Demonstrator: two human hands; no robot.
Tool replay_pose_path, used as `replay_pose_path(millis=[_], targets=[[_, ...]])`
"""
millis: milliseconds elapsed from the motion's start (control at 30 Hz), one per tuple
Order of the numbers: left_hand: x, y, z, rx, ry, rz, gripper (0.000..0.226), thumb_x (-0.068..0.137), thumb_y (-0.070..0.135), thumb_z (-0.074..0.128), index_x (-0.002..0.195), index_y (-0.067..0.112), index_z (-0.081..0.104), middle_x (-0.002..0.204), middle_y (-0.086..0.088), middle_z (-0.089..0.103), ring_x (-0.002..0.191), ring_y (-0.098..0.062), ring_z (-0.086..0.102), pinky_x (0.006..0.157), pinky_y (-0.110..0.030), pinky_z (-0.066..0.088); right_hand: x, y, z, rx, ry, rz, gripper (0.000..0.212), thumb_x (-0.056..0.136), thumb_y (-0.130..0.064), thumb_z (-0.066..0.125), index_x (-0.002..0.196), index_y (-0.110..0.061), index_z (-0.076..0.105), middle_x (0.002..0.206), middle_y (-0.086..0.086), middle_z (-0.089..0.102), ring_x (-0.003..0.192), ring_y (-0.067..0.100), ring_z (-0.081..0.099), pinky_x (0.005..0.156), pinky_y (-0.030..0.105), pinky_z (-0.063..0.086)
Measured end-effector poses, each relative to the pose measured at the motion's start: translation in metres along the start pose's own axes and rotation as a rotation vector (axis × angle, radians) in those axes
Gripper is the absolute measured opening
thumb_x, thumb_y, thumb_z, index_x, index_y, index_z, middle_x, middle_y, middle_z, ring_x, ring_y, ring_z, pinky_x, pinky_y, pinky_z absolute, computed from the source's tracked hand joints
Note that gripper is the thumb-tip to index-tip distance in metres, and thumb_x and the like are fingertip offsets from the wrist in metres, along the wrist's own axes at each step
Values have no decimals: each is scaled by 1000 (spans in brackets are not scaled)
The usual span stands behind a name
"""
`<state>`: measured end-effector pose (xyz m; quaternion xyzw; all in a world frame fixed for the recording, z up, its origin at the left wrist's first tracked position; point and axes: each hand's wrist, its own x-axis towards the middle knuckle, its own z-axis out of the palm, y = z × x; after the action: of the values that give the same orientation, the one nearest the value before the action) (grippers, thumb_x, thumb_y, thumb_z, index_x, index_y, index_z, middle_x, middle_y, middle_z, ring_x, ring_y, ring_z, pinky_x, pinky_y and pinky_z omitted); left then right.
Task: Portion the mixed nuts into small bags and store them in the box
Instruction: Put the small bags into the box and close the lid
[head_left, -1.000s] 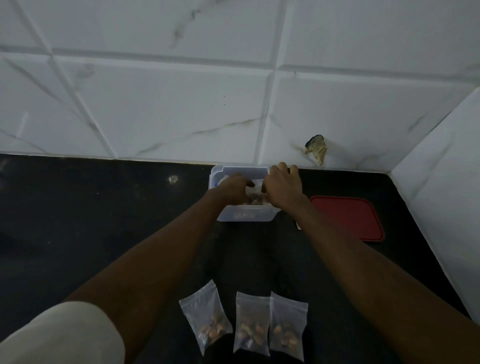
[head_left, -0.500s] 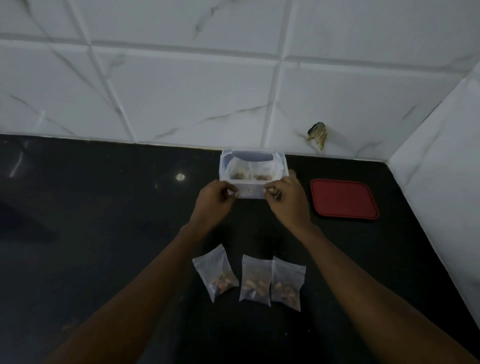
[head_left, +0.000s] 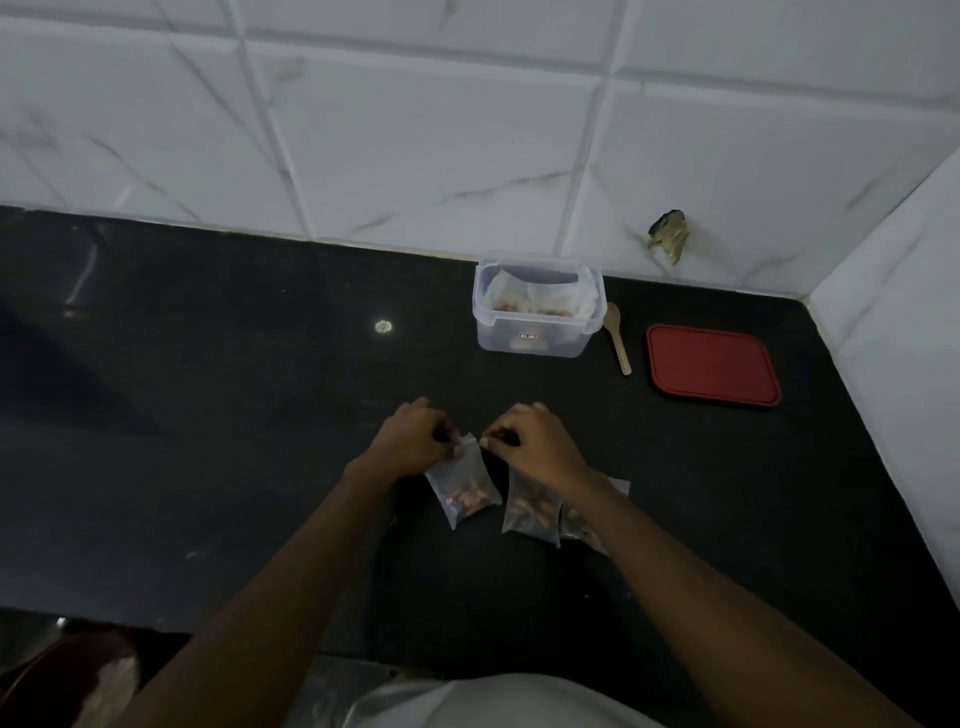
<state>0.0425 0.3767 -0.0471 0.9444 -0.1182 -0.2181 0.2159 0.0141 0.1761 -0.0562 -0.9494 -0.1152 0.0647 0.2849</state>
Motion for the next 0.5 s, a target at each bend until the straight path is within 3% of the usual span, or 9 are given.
replay_pose_path(millis=[100, 167, 333, 500], targets=[[2, 10, -6, -362, -10, -6, 7, 91, 24, 65, 96, 22, 59, 102, 0, 61, 99, -18, 60, 84, -32, 49, 0, -3, 4, 54, -13, 29, 17, 89, -32, 69, 99, -18, 74, 98, 1, 68, 96, 20, 58, 82, 33, 49], [7, 18, -13, -530, 34, 37, 6, 91, 18, 65, 94, 21, 60, 102, -2, 66, 98, -18, 65, 89, -39, 53, 2, -8, -1, 260, -25, 101, 19, 89, -28, 70, 94, -10, 72, 91, 5, 70, 89, 21, 65, 77, 34, 51], [6, 39, -27, -1013, 210, 61, 31, 87, 19, 70, 115, 17, 56, 115, -5, 63, 101, -17, 66, 75, -27, 56, 18, -12, -31, 567, 101, 230, 14, 94, -17, 64, 105, -16, 70, 103, 2, 73, 98, 15, 68, 90, 38, 56], [12, 55, -25, -1059, 188, 116, 41, 86, 19, 71, 122, 11, 52, 115, -8, 66, 94, -16, 70, 65, -21, 55, 30, -11, -55, 803, 261, 306, 15, 95, -19, 63, 109, -17, 61, 108, 5, 70, 100, 16, 68, 91, 44, 57]])
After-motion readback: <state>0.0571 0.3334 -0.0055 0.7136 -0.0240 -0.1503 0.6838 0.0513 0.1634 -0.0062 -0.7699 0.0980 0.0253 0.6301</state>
